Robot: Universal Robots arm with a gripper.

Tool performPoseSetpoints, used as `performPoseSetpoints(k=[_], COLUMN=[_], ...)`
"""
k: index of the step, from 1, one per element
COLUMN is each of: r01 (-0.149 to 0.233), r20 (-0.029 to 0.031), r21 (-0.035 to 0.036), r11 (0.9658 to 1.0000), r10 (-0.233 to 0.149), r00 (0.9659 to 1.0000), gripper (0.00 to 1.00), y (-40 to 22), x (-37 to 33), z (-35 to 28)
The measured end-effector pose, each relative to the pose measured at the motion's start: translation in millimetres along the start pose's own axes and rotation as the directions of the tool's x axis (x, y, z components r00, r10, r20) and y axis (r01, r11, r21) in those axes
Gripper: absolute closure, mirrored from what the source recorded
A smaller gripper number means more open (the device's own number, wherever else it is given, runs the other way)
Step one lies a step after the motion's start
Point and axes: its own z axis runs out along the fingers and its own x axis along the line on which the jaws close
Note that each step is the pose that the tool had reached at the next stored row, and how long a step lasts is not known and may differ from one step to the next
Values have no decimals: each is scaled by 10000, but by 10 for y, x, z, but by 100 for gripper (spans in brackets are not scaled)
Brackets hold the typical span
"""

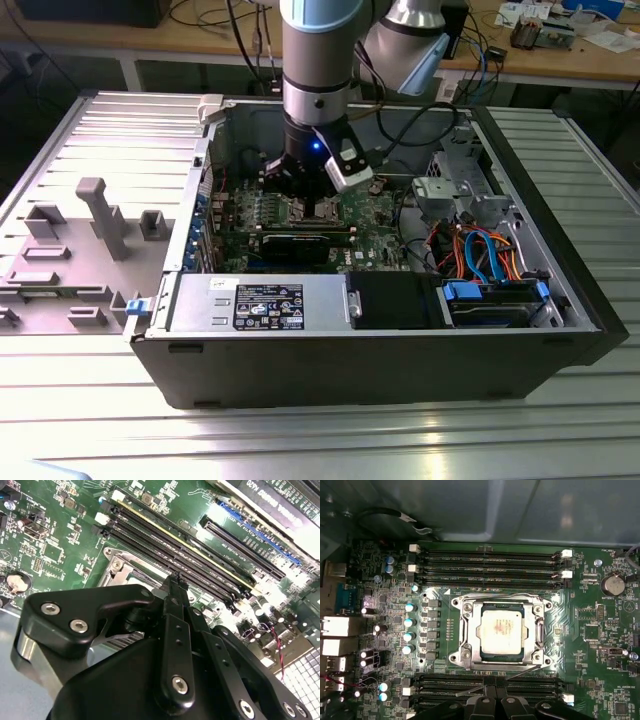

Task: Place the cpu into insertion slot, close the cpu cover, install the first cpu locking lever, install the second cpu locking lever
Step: 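Install the second cpu locking lever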

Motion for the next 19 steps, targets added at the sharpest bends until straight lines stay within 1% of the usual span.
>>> performPoseSetpoints(k=[2, 3, 5, 6, 7, 9, 13, 16, 19], r01=[33, 40, 42, 42, 41, 38, 46, 59, 62], r20=[-2, 0, 4, 7, 9, 13, 13, 14, 13], r21=[-5, -56, -161, -245, -285, -340, -368, -411, -418], r11=[10000, 10000, 9999, 9997, 9996, 9994, 9993, 9991, 9991], r10=[-33, -40, -42, -41, -40, -37, -46, -59, -62], r00=[10000, 10000, 10000, 10000, 10000, 10000, 10000, 10000, 10000], gripper=[89, 89, 89, 89, 89, 89, 89, 89, 89], y=[-11, -21, -35, -47, -54, -68, -85, -88, -88], x=[24, 49, 67, 80, 87, 103, 135, 156, 157], z=[-1, -1, 5, 13, 19, 40, 86, 124, 131])
